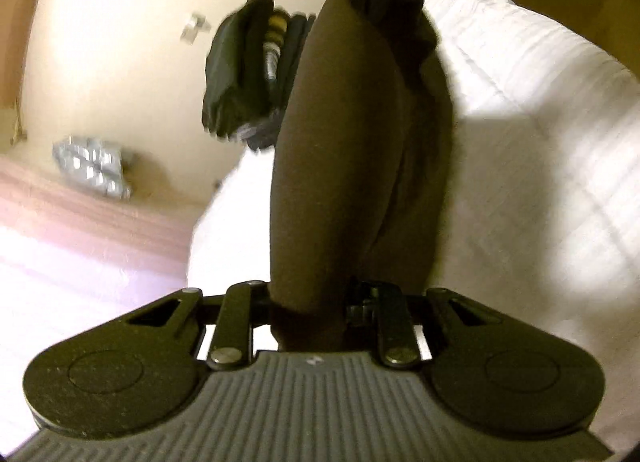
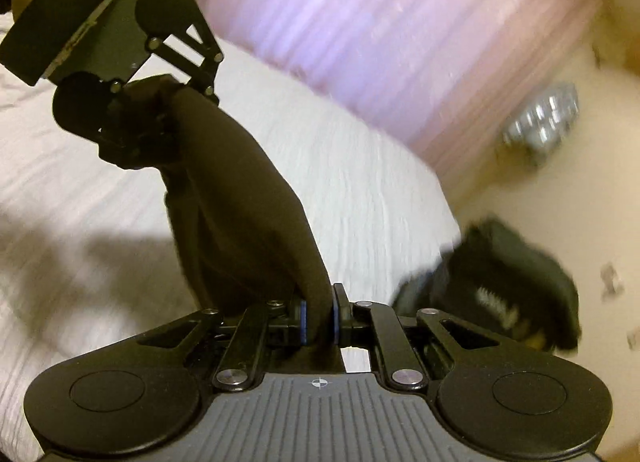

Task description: Fold clothes

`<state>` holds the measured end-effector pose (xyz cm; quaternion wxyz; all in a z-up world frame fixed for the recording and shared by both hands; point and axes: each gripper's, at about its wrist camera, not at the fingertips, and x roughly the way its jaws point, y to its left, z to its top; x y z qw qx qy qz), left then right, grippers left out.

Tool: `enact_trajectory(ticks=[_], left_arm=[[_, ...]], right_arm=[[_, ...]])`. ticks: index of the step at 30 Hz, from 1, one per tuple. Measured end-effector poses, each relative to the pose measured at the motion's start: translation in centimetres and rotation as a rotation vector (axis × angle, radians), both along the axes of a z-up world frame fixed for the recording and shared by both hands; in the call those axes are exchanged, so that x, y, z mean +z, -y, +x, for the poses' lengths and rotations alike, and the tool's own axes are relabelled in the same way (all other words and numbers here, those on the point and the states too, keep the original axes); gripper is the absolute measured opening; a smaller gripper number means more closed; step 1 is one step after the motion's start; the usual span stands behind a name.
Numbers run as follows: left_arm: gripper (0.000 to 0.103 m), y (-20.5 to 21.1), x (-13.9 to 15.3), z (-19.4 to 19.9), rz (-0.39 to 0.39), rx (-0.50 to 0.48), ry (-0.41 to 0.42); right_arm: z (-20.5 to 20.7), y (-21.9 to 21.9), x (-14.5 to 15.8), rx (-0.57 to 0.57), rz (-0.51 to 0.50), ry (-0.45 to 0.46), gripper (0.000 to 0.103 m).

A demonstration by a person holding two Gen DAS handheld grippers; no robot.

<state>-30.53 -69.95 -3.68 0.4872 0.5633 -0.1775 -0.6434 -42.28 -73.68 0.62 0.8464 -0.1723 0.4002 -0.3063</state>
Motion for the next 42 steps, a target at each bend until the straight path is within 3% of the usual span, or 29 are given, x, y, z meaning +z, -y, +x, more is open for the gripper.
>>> enact_trajectory(ticks=[3,8,10,13,18,20,22,24,29,34,36,42], left_arm=[[0.024,-4.4,-3.5,-0.6,0.106,0.043,-0.034],[0.031,-10.9,-14.3,-2.8,0.432,0.09,-0.054],[0.031,-13.6,-16.6,-3.2,0.49,0.079,-0.029],[0.032,-15.8,-16.0,-2.1,0.51,0.099,-0.057],[0.032,-15.6,-12.4,2.3,0.5,0.27,-0.218],[0.032,-14.9,-11.1,4.2,0.479,0.359,-0.313],[0.032,-13.5,-10.1,6.2,0.457,0.44,-0.404],[0.032,-10.7,-9.7,7.1,0.428,0.472,-0.467],[0.032,-4.1,-10.4,8.2,0.397,0.521,-0.594],[0.032,1.3,-13.2,11.6,0.42,0.66,-0.735],[0.04,2.5,-14.4,13.3,0.433,0.71,-0.777],[0.045,3.6,-14.8,14.8,0.456,0.726,-0.775]], right_arm=[[0.1,-2.9,-2.6,0.105,0.031,-0.024,0.01],[-0.5,-8.6,-13.2,0.181,0.245,-0.192,0.01],[-0.6,-10.6,-16.5,0.187,0.336,-0.257,0.01],[-1.1,-12.0,-17.7,0.132,0.389,-0.293,0.015],[-2.9,-10.2,-15.4,-0.076,0.497,-0.209,0.015],[-3.5,-8.6,-14.2,-0.171,0.55,-0.127,0.016],[-3.7,-5.9,-13.2,-0.28,0.649,0.017,0.016],[-3.4,-3.3,-12.8,-0.36,0.728,0.129,0.016],[0.6,2.7,-13.8,-0.382,0.814,0.263,0.016],[4.9,8.3,-17.7,-0.342,0.87,0.199,0.016],[5.4,10.3,-19.3,-0.361,0.884,0.163,0.016],[3.4,13.2,-20.5,-0.407,0.935,0.217,0.015]])
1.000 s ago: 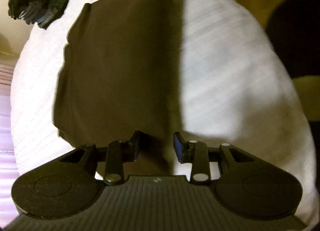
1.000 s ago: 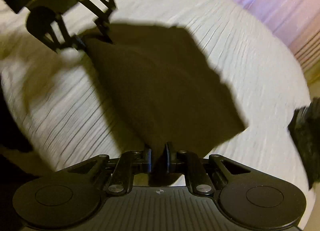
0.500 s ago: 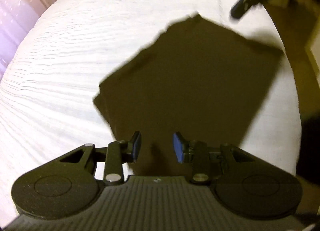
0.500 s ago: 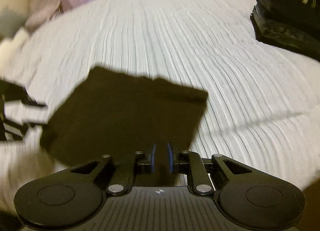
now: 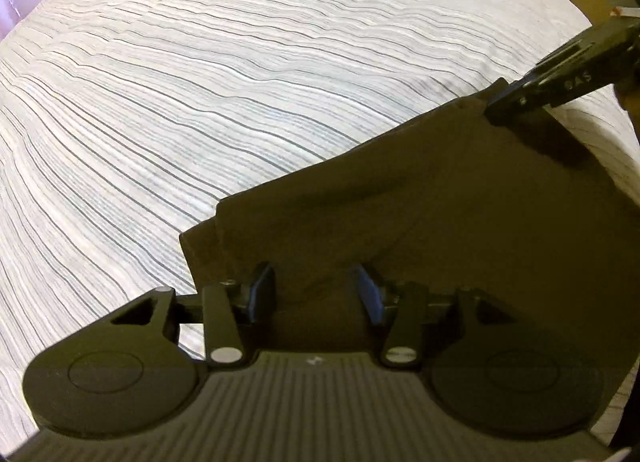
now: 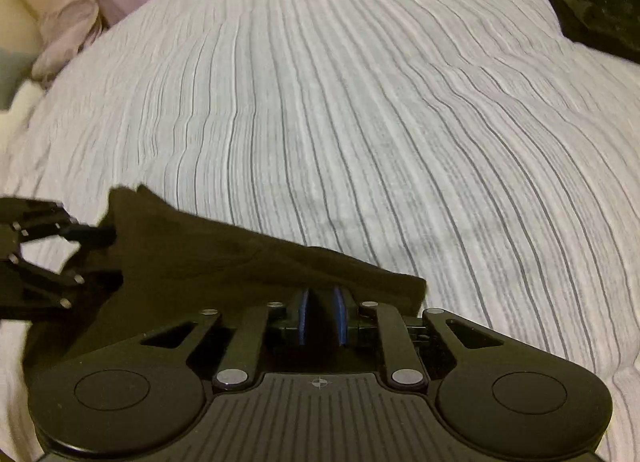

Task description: Fold clothes

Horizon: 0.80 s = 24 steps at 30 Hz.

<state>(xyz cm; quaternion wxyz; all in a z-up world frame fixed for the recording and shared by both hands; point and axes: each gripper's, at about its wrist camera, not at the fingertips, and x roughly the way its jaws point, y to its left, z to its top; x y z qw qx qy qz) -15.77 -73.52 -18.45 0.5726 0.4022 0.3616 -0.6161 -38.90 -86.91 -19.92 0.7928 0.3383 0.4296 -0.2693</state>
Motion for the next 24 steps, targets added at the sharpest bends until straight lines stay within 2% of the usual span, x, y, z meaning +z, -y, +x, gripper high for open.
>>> enact_trajectory(ticks=[3,5,6,7,8,9,12,13,14,16,18,19,21,22,24], left_arm=[[0.043,-0.9,1.0,0.6,-0.002,0.027,0.02],[0.037,-1.9,1.6,1.0,-0.004,0.049,0.027],[0.036,-2.5,2.0,1.3,-0.005,0.061,0.024],[0.036,-3.1,2.3,1.5,-0.006,0.073,0.021],[0.036,-3.3,2.3,1.4,-0.007,0.078,0.017],[0.036,-3.4,2.3,1.5,-0.009,0.079,0.017],[0.036,-2.7,1.7,1.1,-0.016,0.056,0.024],[0.036,-2.3,1.4,0.9,-0.022,0.046,0.03],[0.036,-2.0,1.3,0.9,-0.032,0.04,0.037],[0.036,-0.8,0.8,1.0,-0.048,0.055,0.034],[0.036,0.3,0.4,2.0,-0.039,0.107,0.006],[0.036,0.8,0.2,2.5,-0.03,0.135,-0.013],[0.034,1.6,-0.3,3.4,-0.007,0.182,-0.068],[0.03,1.9,-0.5,3.7,0.002,0.202,-0.093],[0.004,2.0,-0.4,3.9,0.008,0.205,-0.124]], right_arm=[[-1.2,-1.3,2.1,-0.058,-0.061,-0.006,0.016],[-2.8,-2.1,3.1,-0.113,-0.061,0.017,0.017],[-3.5,-2.5,3.6,-0.141,-0.062,0.028,0.021],[-4.2,-2.9,4.0,-0.163,-0.064,0.039,0.053],[-4.7,-3.4,4.1,-0.172,-0.072,0.048,0.074],[-5.3,-3.7,4.0,-0.184,-0.079,0.054,0.089],[-5.5,-3.6,2.5,-0.202,-0.041,0.072,0.088],[-5.4,-3.3,2.2,-0.211,-0.031,0.079,0.083],[-5.3,-3.0,1.9,-0.215,-0.026,0.085,0.069],[-4.9,-2.4,1.7,-0.216,-0.012,0.09,0.057],[-4.5,-1.8,1.3,-0.219,0.007,0.09,0.053],[-4.4,-1.5,1.1,-0.221,0.017,0.087,0.038],[-4.6,-0.8,1.1,-0.233,0.036,0.073,0.012],[-4.7,-0.5,1.2,-0.236,0.044,0.069,0.008],[-4.8,-0.4,1.9,-0.198,0.029,0.063,0.007]])
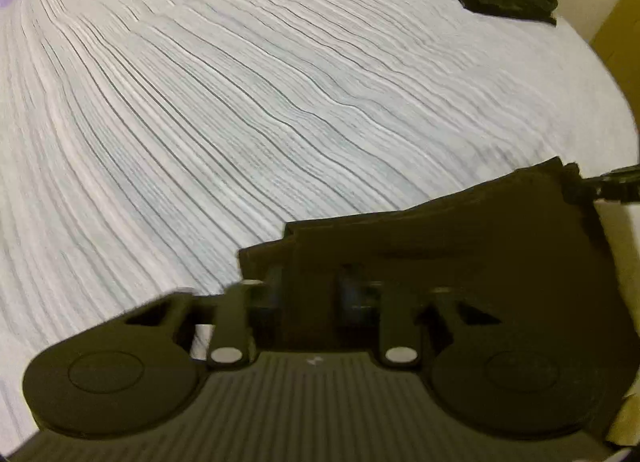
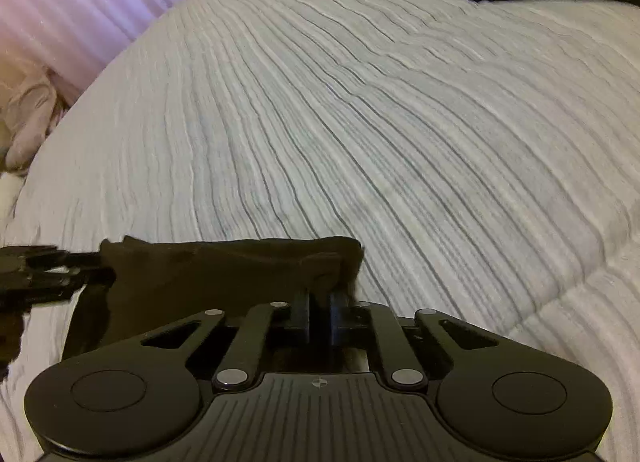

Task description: Fold clothes

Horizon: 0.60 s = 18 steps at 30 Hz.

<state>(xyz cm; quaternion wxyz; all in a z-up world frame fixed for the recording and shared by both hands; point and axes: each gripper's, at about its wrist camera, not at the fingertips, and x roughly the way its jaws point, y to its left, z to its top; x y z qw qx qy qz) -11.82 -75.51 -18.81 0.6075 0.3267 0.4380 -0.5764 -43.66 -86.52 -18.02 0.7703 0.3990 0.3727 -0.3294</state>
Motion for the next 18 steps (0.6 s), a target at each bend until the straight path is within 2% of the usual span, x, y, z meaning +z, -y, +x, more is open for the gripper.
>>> enact_trajectory(ticks=[2,4,7,10,13,16,18], left_arm=[[0.002,-0.1,0.6,0.0,-0.011,-0.002,-0.003],[0.002,-0.8,1.8,0.3,-0.056,0.022,0.007],[0.002,-1.6,1.8,0.8,-0.068,0.063,-0.003],[0.003,-1.0,-0.3,0.8,-0.028,0.05,0.007],[0.004,-0.2,-1.7,1.0,-0.001,0.057,-0.002],[0.008,-0.1,-1.3,1.0,0.001,0.042,0.013],[0.017,-0.7,-0.4,1.1,-0.006,0.041,0.024]], right_arm=[[0.1,-0.1,1.0,0.043,-0.027,-0.011,0.006],[0.1,0.0,2.2,0.059,-0.058,-0.004,0.006],[0.6,0.5,2.1,0.062,-0.079,0.0,0.006],[0.9,1.1,1.7,0.063,-0.092,0.003,0.006],[0.8,2.0,-1.0,0.036,-0.029,-0.003,0.006],[0.3,2.3,-1.6,0.017,-0.014,0.004,0.006],[0.1,1.7,-0.6,0.011,-0.043,-0.022,0.009]])
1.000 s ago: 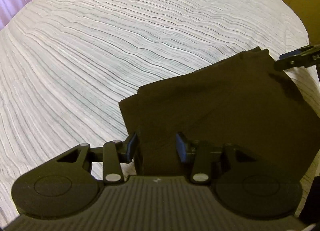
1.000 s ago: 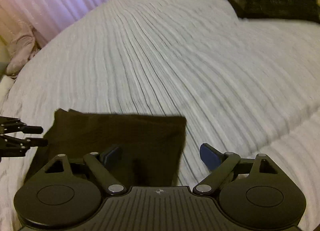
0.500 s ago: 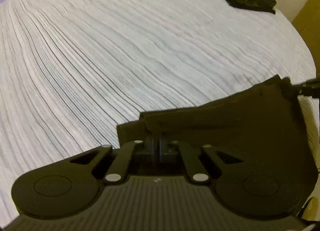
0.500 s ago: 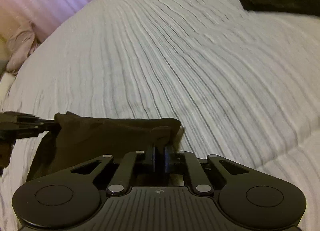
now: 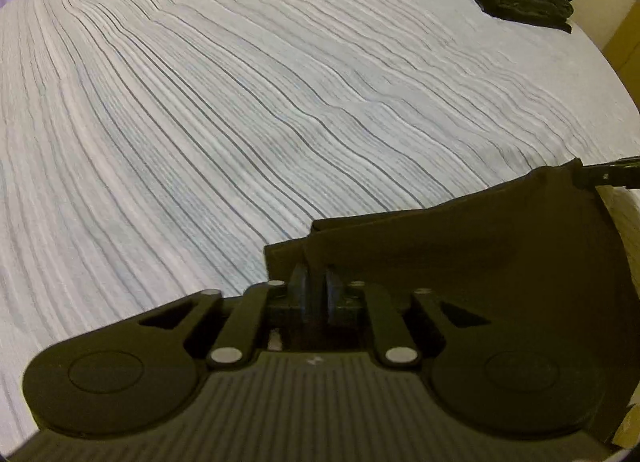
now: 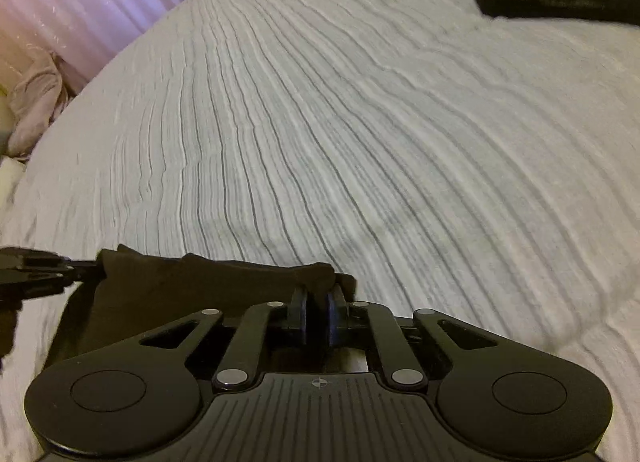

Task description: Fold clothes

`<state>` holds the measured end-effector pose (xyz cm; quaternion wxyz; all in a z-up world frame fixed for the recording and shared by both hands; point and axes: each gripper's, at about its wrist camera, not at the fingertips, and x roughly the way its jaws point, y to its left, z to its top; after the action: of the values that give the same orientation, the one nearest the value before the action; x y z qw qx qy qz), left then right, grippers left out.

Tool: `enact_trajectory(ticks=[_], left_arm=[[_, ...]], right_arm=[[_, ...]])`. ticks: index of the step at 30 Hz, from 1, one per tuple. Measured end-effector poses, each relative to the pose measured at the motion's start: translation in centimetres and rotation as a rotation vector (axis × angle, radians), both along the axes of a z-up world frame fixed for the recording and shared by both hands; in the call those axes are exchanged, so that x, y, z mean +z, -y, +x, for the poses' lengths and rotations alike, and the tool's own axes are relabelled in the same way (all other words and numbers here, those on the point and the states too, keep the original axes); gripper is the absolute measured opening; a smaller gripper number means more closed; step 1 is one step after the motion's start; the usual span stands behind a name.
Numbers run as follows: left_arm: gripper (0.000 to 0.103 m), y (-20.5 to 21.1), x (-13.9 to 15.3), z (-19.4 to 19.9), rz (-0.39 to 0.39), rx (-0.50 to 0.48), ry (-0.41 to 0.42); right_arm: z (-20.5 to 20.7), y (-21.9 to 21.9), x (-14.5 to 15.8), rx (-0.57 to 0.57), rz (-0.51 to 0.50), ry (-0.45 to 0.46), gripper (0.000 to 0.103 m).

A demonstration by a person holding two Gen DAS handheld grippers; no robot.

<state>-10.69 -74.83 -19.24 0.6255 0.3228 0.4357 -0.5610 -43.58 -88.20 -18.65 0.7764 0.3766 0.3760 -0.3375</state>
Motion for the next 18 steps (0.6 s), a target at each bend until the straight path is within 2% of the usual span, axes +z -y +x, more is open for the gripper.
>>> enact_trajectory(ticks=[1,3,5,9,11,13,16,18], left_arm=[[0.019,-0.4,0.7,0.1,-0.005,0.005,0.016],[0.016,-1.6,2.2,-0.2,-0.026,0.005,0.073],[0.016,-3.2,3.7,-1.3,-0.047,-0.036,0.086],[0.016,-6.6,5.2,-4.9,-0.059,-0.163,0.069],[0.017,-8.0,4.5,-7.1,-0.034,-0.232,0.059],[0.018,-8.7,2.8,-8.5,0.012,-0.273,0.079],[0.018,-9.3,1.2,-9.4,0.032,-0.301,0.113],[0.019,-9.5,1.9,-9.6,0.038,-0.301,0.135]], right_arm=[[-0.2,-0.5,0.7,-0.012,-0.02,-0.023,0.015],[-0.8,-1.5,2.1,-0.039,-0.058,-0.055,0.021],[-1.1,-3.0,3.7,-0.033,-0.092,-0.056,0.022],[-0.7,-8.2,6.0,0.084,-0.099,0.005,0.022],[0.0,-10.6,5.5,0.15,-0.07,0.011,0.022],[0.4,-12.2,4.1,0.18,-0.034,-0.021,0.022],[0.6,-13.2,1.6,0.185,0.04,-0.1,0.022],[0.9,-13.7,1.5,0.216,0.028,-0.15,0.022]])
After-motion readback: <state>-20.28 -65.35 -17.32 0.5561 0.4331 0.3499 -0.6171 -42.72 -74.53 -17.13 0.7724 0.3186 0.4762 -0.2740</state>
